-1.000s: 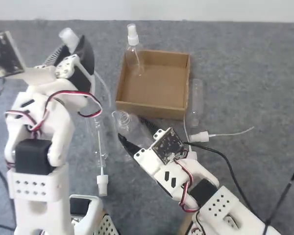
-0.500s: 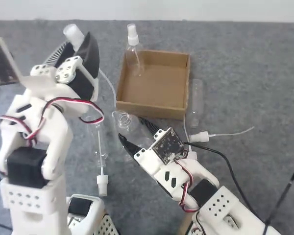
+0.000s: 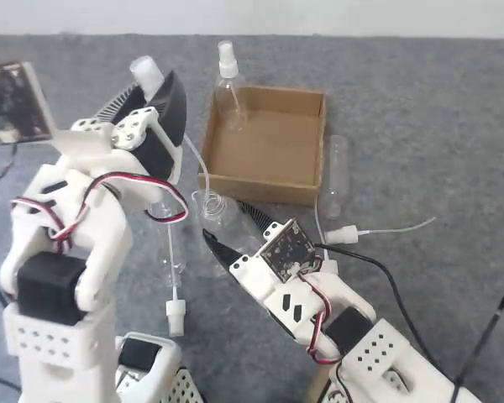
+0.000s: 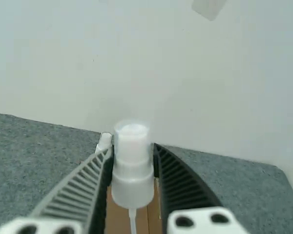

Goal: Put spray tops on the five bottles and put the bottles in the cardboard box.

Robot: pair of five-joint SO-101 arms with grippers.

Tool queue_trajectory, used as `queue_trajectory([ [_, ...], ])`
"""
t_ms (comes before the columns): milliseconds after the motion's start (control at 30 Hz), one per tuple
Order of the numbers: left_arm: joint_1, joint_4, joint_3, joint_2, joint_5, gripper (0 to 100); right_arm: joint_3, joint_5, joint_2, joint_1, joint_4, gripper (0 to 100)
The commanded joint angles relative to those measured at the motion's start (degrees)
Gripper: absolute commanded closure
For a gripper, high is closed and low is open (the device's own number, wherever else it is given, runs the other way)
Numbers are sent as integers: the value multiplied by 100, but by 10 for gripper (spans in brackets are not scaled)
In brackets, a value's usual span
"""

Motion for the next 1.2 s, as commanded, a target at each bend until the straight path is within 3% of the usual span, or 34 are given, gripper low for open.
queue_trajectory([
  [0, -18, 9, -92, -149, 26, 988, -18, 18, 13, -22, -145, 980],
  [733, -18, -149, 523, -185, 9, 988, -18, 18, 13, -4, -145, 980],
  [1167, -26, -193, 1701, -2013, -747, 988, -18, 18, 4, -4, -136, 980],
])
